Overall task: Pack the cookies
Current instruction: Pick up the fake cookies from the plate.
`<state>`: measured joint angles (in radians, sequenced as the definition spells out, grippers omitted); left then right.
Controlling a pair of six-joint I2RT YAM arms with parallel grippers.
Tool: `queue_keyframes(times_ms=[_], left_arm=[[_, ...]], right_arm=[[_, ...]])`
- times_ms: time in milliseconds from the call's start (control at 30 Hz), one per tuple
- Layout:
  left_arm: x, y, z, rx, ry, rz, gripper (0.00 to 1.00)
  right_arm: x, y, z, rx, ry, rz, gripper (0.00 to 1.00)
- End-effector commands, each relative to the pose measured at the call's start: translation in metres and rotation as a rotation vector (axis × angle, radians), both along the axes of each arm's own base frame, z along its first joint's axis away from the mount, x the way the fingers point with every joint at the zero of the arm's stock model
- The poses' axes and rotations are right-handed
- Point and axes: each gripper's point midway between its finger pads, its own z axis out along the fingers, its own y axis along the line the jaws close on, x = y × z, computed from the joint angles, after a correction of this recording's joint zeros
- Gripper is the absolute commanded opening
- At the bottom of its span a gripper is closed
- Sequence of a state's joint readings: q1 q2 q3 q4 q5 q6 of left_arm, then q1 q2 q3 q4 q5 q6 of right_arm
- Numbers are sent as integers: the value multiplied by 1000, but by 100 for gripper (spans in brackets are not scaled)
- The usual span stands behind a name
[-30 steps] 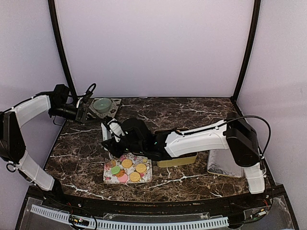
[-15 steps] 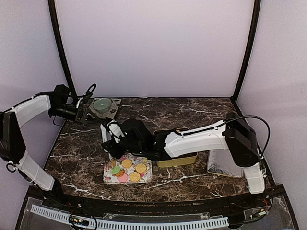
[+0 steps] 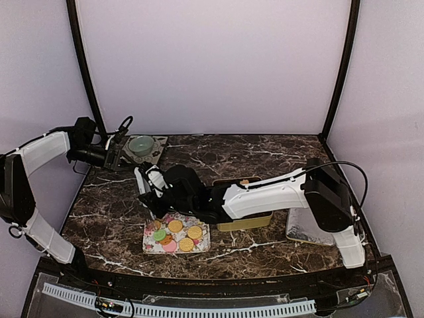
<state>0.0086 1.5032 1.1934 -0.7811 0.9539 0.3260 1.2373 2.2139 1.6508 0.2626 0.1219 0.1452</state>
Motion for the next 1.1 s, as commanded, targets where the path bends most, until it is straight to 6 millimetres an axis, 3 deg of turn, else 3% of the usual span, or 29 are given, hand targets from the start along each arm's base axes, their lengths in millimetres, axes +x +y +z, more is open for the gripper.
queue_keyframes(times_ms=[0, 267, 600, 733, 833, 900, 1000, 1067], left_arm=[[-6, -1, 7, -21, -4, -11, 99], [-5, -1, 8, -21, -4, -8, 99], [-5, -1, 7, -25, -1, -7, 99], [-6, -1, 7, -26, -1, -9, 99], [-5, -1, 8, -26, -4, -9, 99], [-5, -2, 7, -27, -2, -9, 99], [-5, -2, 7, -30, -1, -10, 99], [-5, -2, 6, -31, 2, -9, 99]], right_arm=[[4, -17, -1, -29, -47, -73, 33], [11, -33, 28, 45, -88, -144, 23], [13, -59, 78, 129, -137, -200, 21], [16, -88, 103, 158, -165, -244, 22], [27, -125, 116, 152, -190, -324, 22], [33, -149, 116, 133, -194, -368, 22], [41, -188, 94, 74, -180, -434, 22], [43, -213, 95, 73, -175, -471, 22]])
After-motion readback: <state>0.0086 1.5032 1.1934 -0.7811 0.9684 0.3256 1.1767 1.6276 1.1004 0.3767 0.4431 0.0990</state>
